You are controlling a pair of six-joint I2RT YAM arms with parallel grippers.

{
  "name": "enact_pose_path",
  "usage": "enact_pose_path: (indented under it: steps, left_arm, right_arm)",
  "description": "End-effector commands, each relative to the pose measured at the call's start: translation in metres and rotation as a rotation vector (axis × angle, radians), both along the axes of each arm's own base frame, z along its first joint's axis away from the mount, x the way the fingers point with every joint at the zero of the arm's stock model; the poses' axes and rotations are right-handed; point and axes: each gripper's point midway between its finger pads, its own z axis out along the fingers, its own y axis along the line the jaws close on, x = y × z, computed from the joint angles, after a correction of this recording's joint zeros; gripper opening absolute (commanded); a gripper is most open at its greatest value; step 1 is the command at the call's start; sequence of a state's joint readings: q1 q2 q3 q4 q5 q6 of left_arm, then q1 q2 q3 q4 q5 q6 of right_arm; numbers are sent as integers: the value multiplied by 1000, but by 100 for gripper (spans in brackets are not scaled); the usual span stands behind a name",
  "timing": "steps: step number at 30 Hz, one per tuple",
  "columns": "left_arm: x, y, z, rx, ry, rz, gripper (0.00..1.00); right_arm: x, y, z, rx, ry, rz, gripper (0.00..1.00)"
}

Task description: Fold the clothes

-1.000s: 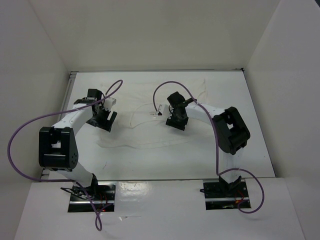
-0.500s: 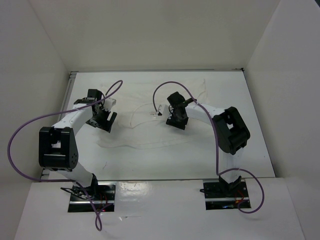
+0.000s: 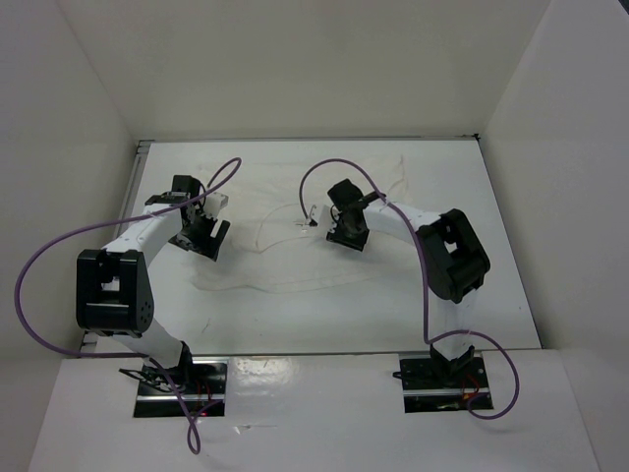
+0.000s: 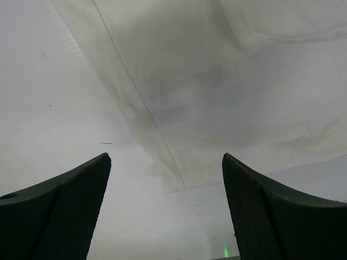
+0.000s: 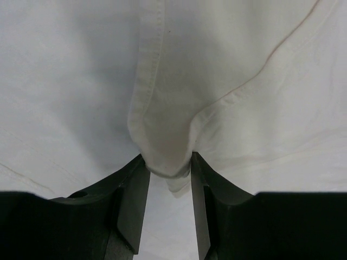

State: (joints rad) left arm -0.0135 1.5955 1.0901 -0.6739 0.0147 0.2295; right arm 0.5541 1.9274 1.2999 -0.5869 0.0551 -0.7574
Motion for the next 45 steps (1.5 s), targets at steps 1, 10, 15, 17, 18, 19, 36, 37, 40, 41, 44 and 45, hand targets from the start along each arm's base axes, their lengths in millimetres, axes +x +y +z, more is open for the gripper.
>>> enact_pose_path:
  steps: [1,10,15,17,18,19,36,37,40,41,44,45]
  left_arm:
    - [-1,-1,4,-10,-5,15,90]
    - [-2,-3,-1,-19,14,12,90]
    - [-2,-4,-1,-27,14,9,90]
    - [-2,-8,-1,-46,14,3,90]
    - [-2,-8,-1,-46,14,3,90]
    - [2,-10,2,-59,4,-2,90]
    - [58,-80,-6,-14,-166,-257,90]
    - [62,-81,-9,-14,-166,-257,90]
    - [77,-85,-6,-24,-217,-247,90]
    - [78,-85,-8,-24,-217,-247,90]
    - [82,-88,-14,-34,-219,-251,88]
    - [84,-89,-13,-35,-228,-251,88]
  right_arm:
    - [13,11,11,29,-32,15,43]
    - [15,12,10,29,-32,15,27]
    - [11,10,3,19,-16,15,15]
    - [11,10,3,19,-16,15,7]
    - [11,10,3,19,-16,15,5]
    - [11,10,3,19,-16,15,3]
    - [19,-14,6,36,-1,-136,0]
    - [20,-15,7,29,-6,-140,0]
    - [20,-15,10,42,-11,-161,0]
    - [18,-16,10,37,-3,-161,0]
    - [19,-17,13,38,-14,-174,0]
    - [18,-16,13,41,-13,-183,0]
